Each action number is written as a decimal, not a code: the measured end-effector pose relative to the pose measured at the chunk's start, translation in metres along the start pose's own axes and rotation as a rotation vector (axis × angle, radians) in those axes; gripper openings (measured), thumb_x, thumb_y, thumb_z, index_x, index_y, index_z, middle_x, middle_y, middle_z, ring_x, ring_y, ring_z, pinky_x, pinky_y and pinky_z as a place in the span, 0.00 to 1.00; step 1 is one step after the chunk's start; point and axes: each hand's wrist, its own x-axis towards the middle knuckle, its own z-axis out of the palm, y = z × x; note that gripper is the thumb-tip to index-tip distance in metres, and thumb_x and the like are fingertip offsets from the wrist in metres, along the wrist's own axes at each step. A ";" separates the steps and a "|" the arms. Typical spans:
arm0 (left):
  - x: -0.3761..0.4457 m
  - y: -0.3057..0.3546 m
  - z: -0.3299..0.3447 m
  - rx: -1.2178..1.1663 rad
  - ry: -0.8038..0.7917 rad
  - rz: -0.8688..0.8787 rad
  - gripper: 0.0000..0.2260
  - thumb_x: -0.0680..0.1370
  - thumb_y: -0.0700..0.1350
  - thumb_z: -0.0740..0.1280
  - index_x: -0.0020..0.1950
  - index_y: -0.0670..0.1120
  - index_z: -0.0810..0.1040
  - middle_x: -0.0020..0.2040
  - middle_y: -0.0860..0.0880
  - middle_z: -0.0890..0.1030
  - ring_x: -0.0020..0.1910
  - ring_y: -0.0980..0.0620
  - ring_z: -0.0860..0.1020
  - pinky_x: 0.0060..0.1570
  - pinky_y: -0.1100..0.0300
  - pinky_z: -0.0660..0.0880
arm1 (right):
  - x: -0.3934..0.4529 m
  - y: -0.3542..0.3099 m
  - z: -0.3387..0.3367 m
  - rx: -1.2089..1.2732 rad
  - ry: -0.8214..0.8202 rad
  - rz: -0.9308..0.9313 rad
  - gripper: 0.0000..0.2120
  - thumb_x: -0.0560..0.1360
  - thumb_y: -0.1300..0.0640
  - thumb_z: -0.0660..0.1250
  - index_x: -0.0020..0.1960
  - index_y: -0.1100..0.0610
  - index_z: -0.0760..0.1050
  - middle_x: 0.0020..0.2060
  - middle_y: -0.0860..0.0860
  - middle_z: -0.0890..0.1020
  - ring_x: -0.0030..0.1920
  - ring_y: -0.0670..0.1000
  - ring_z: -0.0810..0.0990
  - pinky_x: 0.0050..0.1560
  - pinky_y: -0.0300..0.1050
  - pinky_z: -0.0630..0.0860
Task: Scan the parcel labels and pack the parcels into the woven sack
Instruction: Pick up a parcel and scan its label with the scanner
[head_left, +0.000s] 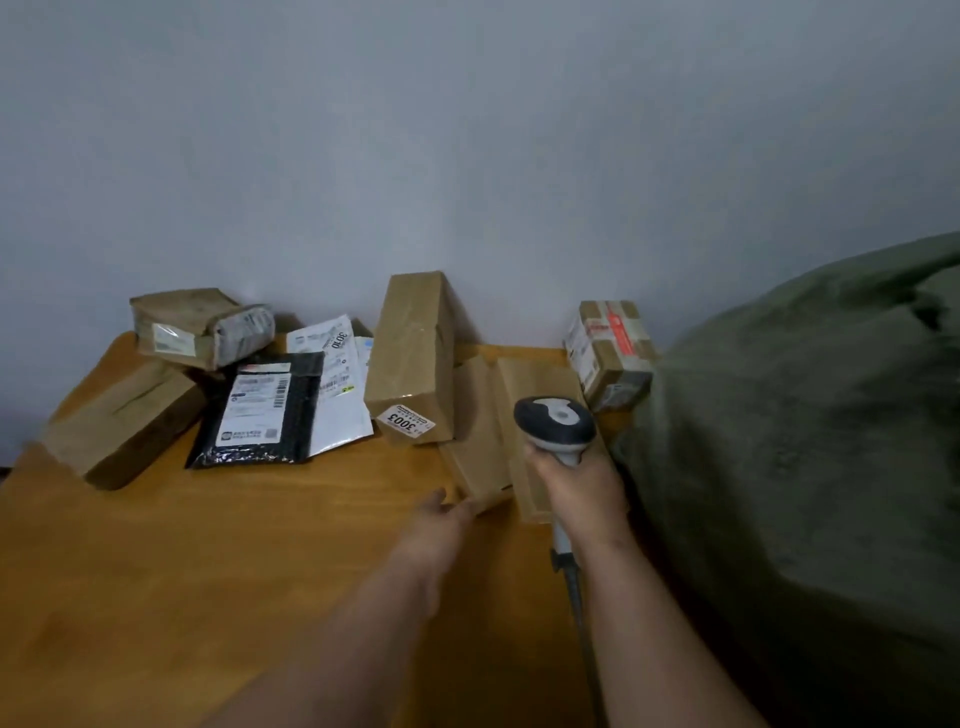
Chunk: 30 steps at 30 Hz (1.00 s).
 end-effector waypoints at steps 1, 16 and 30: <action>0.006 0.002 0.003 -0.028 -0.017 -0.022 0.32 0.78 0.56 0.68 0.79 0.56 0.58 0.75 0.46 0.67 0.72 0.42 0.68 0.71 0.43 0.66 | 0.007 0.000 0.002 -0.018 -0.008 0.015 0.14 0.73 0.51 0.75 0.55 0.46 0.74 0.44 0.44 0.77 0.47 0.46 0.75 0.47 0.39 0.69; 0.026 -0.009 0.011 -0.245 0.036 -0.162 0.14 0.75 0.51 0.73 0.56 0.46 0.76 0.52 0.46 0.80 0.52 0.47 0.76 0.49 0.52 0.72 | -0.032 0.037 0.013 -0.399 -0.078 0.256 0.14 0.74 0.36 0.67 0.43 0.44 0.68 0.38 0.40 0.74 0.49 0.49 0.74 0.64 0.55 0.70; -0.059 -0.126 -0.039 0.003 0.318 -0.063 0.24 0.77 0.50 0.70 0.70 0.45 0.69 0.56 0.44 0.79 0.53 0.43 0.78 0.53 0.47 0.76 | -0.127 0.067 -0.025 -0.317 -0.198 0.318 0.16 0.73 0.38 0.68 0.49 0.49 0.77 0.45 0.48 0.81 0.54 0.56 0.79 0.66 0.58 0.70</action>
